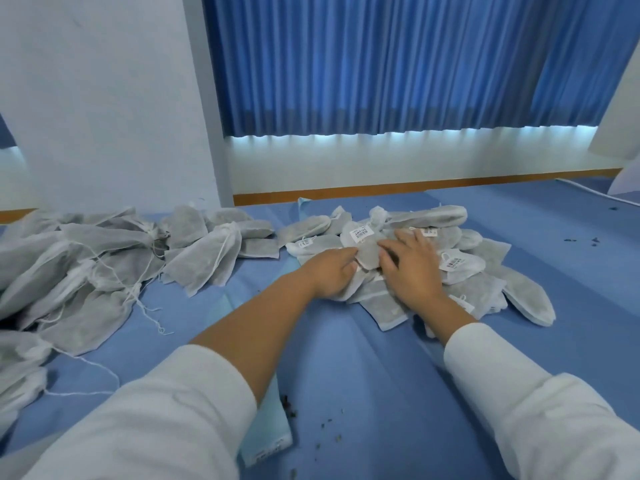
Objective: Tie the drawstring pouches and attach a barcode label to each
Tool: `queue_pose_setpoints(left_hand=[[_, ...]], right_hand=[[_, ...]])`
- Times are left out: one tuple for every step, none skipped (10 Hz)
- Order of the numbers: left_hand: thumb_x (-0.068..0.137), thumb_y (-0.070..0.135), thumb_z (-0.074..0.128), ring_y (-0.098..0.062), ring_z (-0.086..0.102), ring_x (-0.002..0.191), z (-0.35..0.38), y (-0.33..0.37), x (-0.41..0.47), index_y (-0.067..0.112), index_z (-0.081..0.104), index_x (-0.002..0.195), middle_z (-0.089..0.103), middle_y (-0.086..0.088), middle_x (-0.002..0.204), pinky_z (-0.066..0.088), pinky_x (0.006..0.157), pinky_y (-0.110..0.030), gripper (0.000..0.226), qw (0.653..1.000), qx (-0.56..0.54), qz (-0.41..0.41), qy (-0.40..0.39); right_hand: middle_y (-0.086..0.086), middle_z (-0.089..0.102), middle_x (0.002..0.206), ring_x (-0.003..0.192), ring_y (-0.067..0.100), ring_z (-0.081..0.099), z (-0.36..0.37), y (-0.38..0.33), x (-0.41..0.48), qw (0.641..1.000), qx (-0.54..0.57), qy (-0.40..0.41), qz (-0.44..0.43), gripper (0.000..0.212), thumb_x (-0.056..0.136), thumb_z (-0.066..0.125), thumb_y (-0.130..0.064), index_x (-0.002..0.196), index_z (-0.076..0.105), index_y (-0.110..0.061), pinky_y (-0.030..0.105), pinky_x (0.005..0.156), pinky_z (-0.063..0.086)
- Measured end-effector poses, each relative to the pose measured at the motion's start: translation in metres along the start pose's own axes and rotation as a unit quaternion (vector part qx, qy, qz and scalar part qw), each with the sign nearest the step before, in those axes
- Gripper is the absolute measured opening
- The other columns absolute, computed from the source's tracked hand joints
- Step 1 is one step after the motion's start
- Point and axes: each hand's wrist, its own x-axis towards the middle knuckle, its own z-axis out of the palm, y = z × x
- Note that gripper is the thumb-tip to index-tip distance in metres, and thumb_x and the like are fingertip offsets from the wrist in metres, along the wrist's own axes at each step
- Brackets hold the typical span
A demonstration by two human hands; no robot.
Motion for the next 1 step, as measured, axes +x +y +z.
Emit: queue_pose_setpoints(left_hand=[[0.105,0.024,0.041,-0.023,0.042,0.138,-0.0061,-0.0037,-0.0239,0.015,0.040,0.149,0.044,-0.006,0.153,0.030,0.104,-0.024,0.045,0.999,-0.032,-0.013,0.026]], right_hand=[[0.006,0.033,0.157,0.150,0.028,0.011,-0.0098,-0.0012,-0.0216,0.994,0.104,0.038,-0.010,0.037,0.101,0.048,-0.026,0.136,0.057,-0.019,0.040,0.120,0.011]])
